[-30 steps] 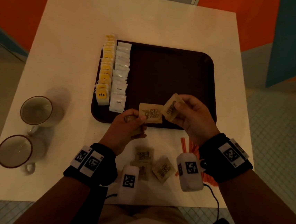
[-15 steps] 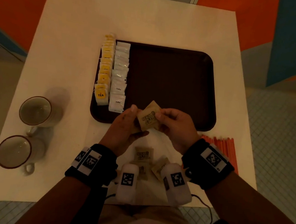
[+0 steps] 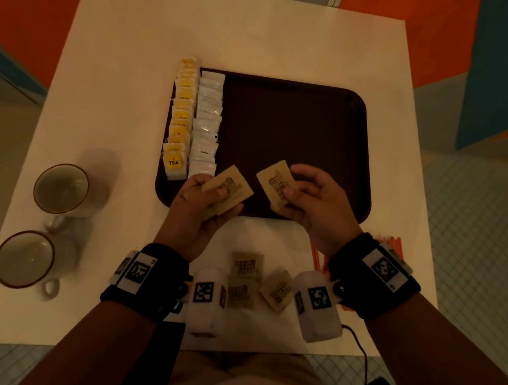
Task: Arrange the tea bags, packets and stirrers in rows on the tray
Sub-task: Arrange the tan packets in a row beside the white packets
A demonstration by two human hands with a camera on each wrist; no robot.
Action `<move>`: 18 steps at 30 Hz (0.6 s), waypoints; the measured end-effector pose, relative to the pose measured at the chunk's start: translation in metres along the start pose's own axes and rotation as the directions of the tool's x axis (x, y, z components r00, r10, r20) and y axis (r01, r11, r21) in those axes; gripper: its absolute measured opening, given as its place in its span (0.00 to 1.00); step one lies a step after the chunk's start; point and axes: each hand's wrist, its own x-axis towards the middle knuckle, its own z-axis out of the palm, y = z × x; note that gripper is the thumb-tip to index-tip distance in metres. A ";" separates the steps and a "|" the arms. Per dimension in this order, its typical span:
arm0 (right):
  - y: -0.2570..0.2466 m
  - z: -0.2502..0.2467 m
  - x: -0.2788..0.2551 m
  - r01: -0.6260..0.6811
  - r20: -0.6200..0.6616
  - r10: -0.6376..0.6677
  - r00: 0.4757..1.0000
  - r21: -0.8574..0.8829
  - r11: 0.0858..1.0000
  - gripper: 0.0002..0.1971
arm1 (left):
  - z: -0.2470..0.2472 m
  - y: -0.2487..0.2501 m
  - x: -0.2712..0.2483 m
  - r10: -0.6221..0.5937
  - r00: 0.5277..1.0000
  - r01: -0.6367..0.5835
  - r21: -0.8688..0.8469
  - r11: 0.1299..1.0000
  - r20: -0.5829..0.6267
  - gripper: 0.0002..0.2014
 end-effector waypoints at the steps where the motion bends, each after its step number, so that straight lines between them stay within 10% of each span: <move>1: -0.002 -0.002 0.000 -0.022 0.041 0.020 0.999 0.034 0.999 0.23 | 0.001 0.001 0.000 -0.011 1.000 0.011 -0.007 1.000 0.001 0.08; 6: -0.006 0.002 -0.005 -0.116 0.206 0.096 0.974 0.087 0.989 0.15 | 0.003 0.002 -0.002 -0.047 0.997 0.045 0.027 0.999 0.055 0.11; 14: 0.004 0.003 0.001 0.020 0.025 -0.020 0.999 0.020 1.000 0.03 | 0.002 -0.006 0.000 -0.087 0.991 0.076 0.108 0.991 0.098 0.11; 18: 0.008 0.004 0.002 -0.006 0.055 0.005 0.998 0.007 1.000 0.18 | 0.003 -0.010 0.000 -0.071 0.994 0.053 0.213 0.976 0.078 0.10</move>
